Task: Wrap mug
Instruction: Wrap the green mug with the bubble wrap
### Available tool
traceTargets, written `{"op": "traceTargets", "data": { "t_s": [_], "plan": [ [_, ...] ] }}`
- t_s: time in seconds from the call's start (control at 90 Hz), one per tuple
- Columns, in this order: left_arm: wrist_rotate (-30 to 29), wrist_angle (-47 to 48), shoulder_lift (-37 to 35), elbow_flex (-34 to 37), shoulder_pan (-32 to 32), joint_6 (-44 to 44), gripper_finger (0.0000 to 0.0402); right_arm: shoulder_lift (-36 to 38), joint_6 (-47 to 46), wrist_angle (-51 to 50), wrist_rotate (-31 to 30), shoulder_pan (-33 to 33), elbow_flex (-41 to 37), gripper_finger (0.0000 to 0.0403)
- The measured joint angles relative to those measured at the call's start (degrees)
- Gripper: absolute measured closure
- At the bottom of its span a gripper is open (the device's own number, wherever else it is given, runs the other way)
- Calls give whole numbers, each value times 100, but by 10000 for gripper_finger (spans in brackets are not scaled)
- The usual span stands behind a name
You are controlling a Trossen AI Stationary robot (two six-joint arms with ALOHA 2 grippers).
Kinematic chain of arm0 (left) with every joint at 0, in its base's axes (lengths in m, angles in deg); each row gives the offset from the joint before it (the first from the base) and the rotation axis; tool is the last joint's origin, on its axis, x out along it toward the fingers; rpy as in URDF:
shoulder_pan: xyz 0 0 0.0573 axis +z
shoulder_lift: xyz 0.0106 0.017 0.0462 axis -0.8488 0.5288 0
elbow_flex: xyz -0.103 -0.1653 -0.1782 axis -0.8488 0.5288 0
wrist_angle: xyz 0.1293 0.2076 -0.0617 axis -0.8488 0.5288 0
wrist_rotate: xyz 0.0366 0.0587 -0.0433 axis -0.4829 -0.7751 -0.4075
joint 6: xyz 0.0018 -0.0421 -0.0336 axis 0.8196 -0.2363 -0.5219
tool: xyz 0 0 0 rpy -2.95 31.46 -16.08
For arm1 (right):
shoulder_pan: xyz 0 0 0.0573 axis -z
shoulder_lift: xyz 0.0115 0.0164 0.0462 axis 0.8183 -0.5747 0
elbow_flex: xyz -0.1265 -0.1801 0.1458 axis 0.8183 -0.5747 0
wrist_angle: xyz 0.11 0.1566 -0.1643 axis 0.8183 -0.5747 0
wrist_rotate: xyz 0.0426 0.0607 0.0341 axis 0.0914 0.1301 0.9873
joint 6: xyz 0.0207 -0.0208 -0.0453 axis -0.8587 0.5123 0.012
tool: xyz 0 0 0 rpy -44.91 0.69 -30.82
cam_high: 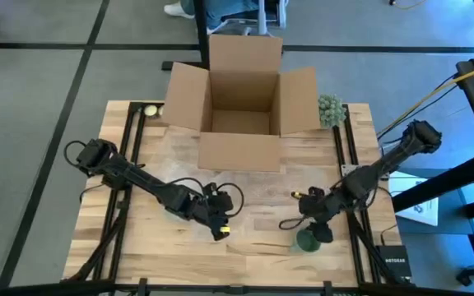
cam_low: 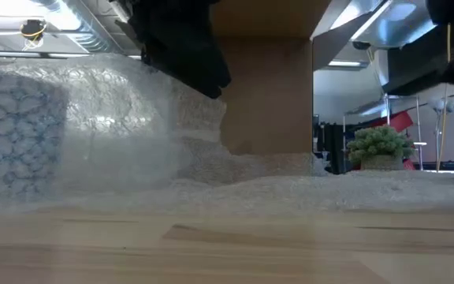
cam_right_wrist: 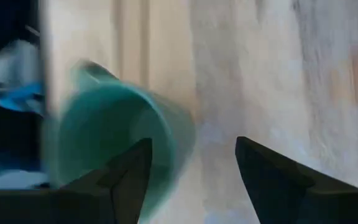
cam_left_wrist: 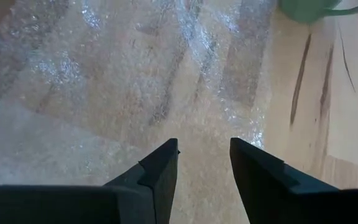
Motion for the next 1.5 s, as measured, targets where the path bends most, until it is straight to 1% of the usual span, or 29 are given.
{"op": "traceTargets", "data": {
  "t_s": [0.056, 0.111, 0.211, 0.3, 0.411, 0.456, 0.567, 0.622, 0.689, 0.778, 0.844, 0.978, 1.144, 1.222, 1.289, 1.378, 1.5],
  "plan": [
    [-4, -8, 1, 0, -13, -8, 270, -241, -6, -40, 55, 9, -1, 185],
    [-20, -5, 0, 0, -13, -50, 270, -479, 1, -12, 250, 24, -2, 192],
    [-91, -55, 7, 0, -15, -57, 270, -860, 146, 217, 516, 20, -3, 222],
    [-152, -203, 11, 0, -15, 3, 270, -1065, 165, 195, 529, 18, -3, 273],
    [-188, -316, 11, 0, -16, 108, 270, -1134, 157, 170, 449, -64, 16, 367],
    [-192, -301, 11, 0, -34, 101, 270, -1132, 210, 87, 440, -78, 115, 387],
    [-192, -248, -2, -20, -78, 115, 270, -1069, 386, -208, 405, -83, 703, 386],
    [-188, -219, -58, -49, -124, 100, 270, -1060, 660, -326, 167, -27, 1047, 392],
    [-230, -192, -211, -107, -186, 131, 270, -1072, 940, -253, -443, 54, 1370, 397],
    [-486, 1, -467, -190, -295, 210, 270, -1139, 1247, 10, -1376, 279, 1643, 396],
    [-667, 262, -672, -195, -343, 213, 270, -1218, 1441, 235, -1695, 553, 1670, 397],
    [-986, 698, -873, -199, -323, 226, 270, -1502, 1929, 734, -1658, 1189, 1599, 399],
    [-1021, 1082, -890, -199, -158, -64, 270, -2058, 2288, 936, -1633, 1974, 1575, 400],
    [-1034, 1187, -859, -199, -148, -159, 270, -2290, 2355, 1096, -1637, 2224, 1584, 400],
    [-1036, 1216, -852, -199, -149, -214, 270, -2498, 2421, 1058, -1598, 2349, 1584, 400],
    [-1039, 1218, -852, -199, -158, -241, 270, -2610, 2423, 935, -1318, 2359, 1600, 401],
    [-1045, 1217, -852, -199, -216, -361, 270, -2575, 2230, 576, -1113, 2147, 1606, 401]
  ]
}}
